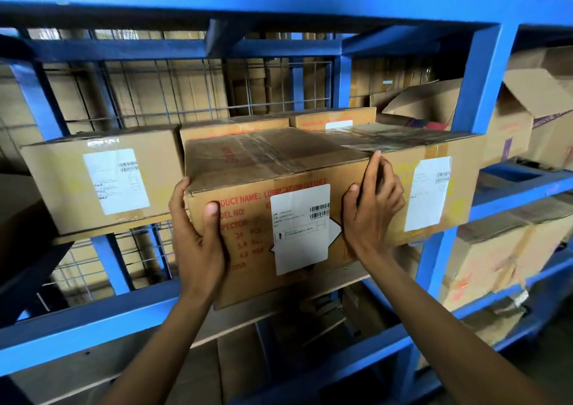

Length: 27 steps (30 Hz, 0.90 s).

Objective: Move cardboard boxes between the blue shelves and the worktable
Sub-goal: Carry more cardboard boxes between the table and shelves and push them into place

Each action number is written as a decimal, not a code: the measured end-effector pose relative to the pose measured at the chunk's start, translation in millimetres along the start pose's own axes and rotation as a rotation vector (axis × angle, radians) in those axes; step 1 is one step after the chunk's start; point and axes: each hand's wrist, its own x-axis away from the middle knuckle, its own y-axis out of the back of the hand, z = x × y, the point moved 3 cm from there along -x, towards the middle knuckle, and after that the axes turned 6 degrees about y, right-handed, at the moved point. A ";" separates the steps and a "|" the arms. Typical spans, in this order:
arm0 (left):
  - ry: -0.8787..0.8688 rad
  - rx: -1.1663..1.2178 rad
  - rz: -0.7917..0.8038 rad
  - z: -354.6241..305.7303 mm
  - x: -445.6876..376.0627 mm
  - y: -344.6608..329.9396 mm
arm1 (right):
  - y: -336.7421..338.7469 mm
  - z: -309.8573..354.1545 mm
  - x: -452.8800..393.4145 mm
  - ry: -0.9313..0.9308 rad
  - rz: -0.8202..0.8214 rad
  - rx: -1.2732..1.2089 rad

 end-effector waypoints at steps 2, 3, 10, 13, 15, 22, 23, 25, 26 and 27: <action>0.001 -0.048 0.021 1.6 -3.9 2.9 | 4.7 5.7 -1.0 0.056 0.053 0.006; -0.004 -0.069 0.019 1.5 -4.6 3.1 | 5.4 10.1 -1.9 0.124 0.087 0.003; -0.224 -0.317 -0.159 -1.2 12.7 -7.9 | -7.2 38.6 14.2 0.332 0.178 -0.017; -0.249 -0.440 -0.178 1.0 17.7 -12.7 | -12.7 32.7 19.9 0.407 0.144 0.037; -0.280 -0.443 -0.192 4.5 15.1 -13.6 | -16.7 32.8 18.6 0.409 0.121 0.057; -0.319 -0.441 -0.233 10.8 12.3 -16.2 | -24.0 31.6 19.4 0.419 0.055 0.034; -0.336 -0.448 -0.241 10.3 10.1 -17.7 | -24.7 32.4 16.9 0.421 0.044 0.028; -0.359 -0.481 -0.235 9.5 12.4 -15.3 | -24.5 34.3 19.6 0.422 0.054 0.017; -0.364 -0.481 -0.235 10.2 10.8 -16.4 | -25.6 33.2 18.4 0.421 0.051 0.021; -0.349 -0.482 -0.228 10.6 9.3 -16.8 | -26.2 32.7 17.0 0.414 0.055 0.025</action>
